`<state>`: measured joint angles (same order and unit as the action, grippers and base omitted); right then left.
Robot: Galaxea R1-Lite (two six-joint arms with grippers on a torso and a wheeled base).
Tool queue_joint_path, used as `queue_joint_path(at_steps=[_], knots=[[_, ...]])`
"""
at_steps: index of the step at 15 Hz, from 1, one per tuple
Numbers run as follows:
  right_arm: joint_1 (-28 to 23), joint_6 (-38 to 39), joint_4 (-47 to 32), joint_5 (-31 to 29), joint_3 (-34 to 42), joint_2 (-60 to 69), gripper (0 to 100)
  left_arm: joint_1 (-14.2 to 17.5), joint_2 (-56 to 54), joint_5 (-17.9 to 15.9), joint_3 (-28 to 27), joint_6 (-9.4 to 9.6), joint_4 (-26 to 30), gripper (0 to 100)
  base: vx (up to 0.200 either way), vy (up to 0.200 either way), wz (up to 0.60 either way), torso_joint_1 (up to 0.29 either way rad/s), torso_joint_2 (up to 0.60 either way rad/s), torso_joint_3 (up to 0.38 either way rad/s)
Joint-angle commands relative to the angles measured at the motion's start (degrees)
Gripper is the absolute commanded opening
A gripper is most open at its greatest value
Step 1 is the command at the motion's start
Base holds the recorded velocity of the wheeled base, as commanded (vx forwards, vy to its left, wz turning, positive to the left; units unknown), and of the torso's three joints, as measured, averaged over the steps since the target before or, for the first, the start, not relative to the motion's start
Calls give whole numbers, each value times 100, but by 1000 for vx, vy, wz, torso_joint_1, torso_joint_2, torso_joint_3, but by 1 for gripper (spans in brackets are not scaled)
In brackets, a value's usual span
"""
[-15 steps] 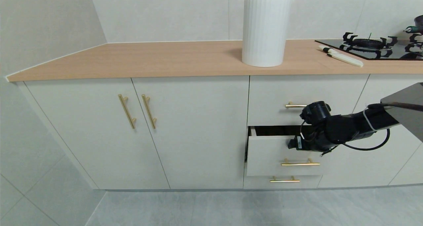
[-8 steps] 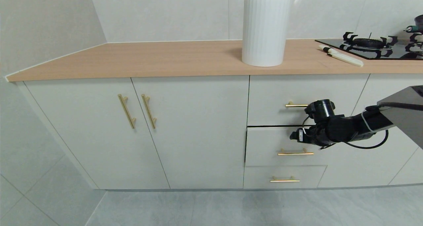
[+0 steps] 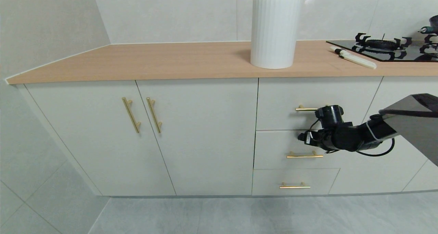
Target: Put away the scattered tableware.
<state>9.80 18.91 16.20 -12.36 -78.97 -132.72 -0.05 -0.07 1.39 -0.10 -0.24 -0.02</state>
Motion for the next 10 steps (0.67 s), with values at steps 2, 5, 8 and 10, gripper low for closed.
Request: queue_joint_path(at_steps=[2,5,8,10], knots=[[13,25,305,-56,-13,-123,100,5,7,2,1,-2,-6,100,0,0,0,0,0,0],[13,78,665,-232,-4,-184,100,5,7,2,1,-2,-6,100,0,0,0,0,0,0],[22,69,630,-223,391,396,100,5,7,2,1,-11,-6,100,0,0,0,0,0,0],[154,78,639,-249,1059,1292,100,5,7,2,1,-2,-6,100,0,0,0,0,0,0]])
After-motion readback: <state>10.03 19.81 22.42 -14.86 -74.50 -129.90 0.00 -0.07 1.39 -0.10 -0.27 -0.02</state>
